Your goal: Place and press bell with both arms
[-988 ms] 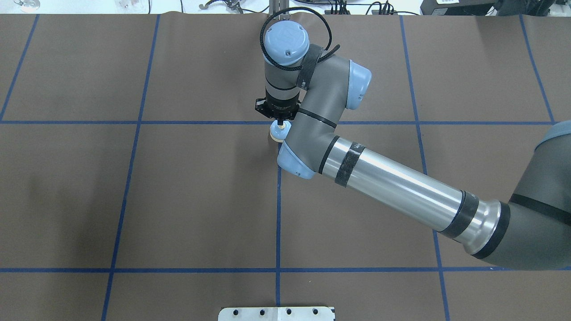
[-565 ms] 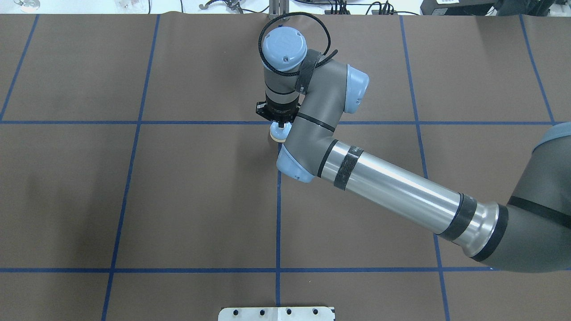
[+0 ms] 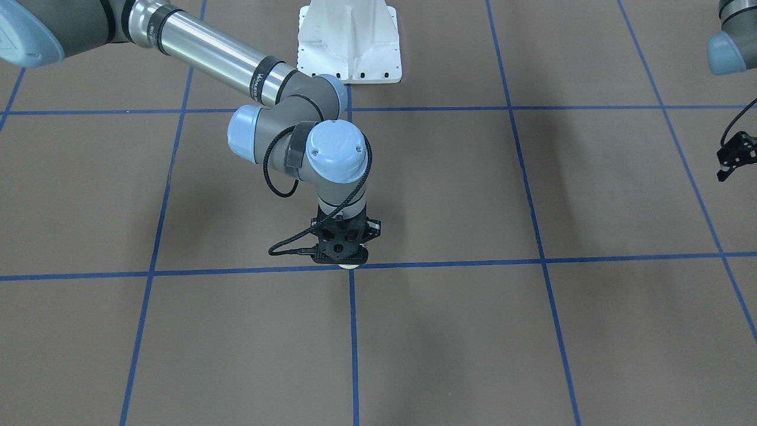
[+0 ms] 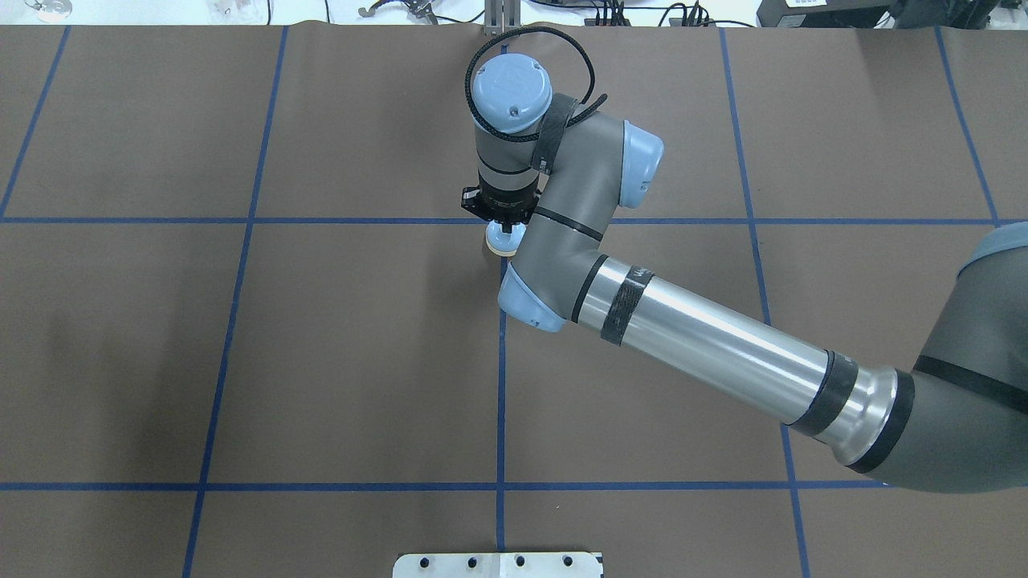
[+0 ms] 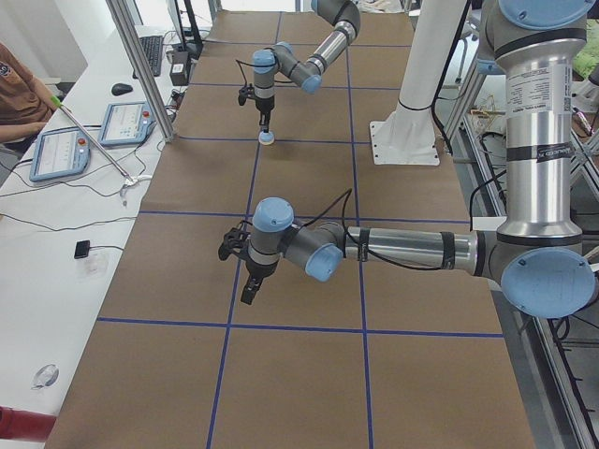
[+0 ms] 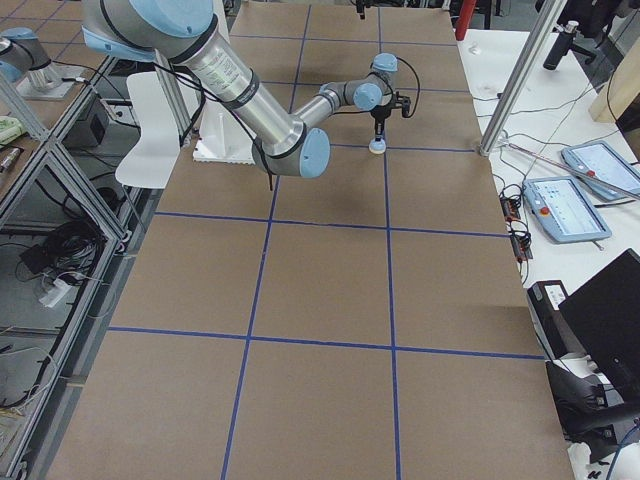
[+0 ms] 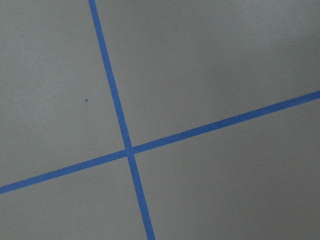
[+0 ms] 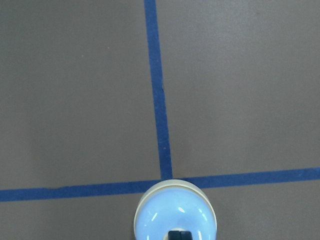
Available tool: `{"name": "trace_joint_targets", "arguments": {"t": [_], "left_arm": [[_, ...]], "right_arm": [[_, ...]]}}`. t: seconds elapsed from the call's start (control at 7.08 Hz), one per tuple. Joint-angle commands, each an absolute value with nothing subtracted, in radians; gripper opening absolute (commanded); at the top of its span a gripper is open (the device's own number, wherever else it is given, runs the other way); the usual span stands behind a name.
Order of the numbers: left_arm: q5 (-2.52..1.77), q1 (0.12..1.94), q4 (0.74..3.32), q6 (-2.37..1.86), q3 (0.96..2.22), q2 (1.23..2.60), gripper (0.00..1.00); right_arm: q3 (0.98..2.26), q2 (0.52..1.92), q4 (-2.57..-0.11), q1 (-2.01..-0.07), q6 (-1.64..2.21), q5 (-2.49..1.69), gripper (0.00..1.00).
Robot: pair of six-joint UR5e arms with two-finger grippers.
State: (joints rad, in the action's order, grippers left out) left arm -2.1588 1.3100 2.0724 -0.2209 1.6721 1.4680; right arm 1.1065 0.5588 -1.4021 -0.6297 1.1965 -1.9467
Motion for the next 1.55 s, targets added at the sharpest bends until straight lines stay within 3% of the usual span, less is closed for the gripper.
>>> {"name": "trace_joint_targets", "arguments": {"t": [0.0, 0.28, 0.56, 0.85, 1.13, 1.41], "left_arm": [[-2.16, 1.312, 2.072, -0.221, 1.672, 1.468, 1.0], [-2.161, 1.312, 2.071, -0.221, 1.672, 1.468, 1.0], [-2.163, 1.313, 2.06, -0.219, 1.675, 1.468, 1.0], [-2.18, 1.322, 2.054, -0.215, 1.674, 1.462, 1.0], [-2.23, 1.42, 1.97, -0.05, 1.677, 1.441, 1.0], [-2.288, 1.578, 1.822, 0.177, 1.684, 1.43, 1.0]], "right_arm": [[1.12, 0.552, -1.402, -0.64, 1.197, -1.948, 0.0], [1.192, 0.557, -1.414, -0.681, 1.203, -1.992, 0.0], [1.376, 0.645, -1.541, -0.742, 1.186, -2.072, 0.99], [1.614, 0.794, -1.754, -0.813, 1.026, -2.103, 1.0], [1.815, 1.017, -1.792, -0.917, 0.805, -2.143, 1.0], [1.912, 1.215, -1.792, -1.059, 0.549, -2.241, 1.0]]}}
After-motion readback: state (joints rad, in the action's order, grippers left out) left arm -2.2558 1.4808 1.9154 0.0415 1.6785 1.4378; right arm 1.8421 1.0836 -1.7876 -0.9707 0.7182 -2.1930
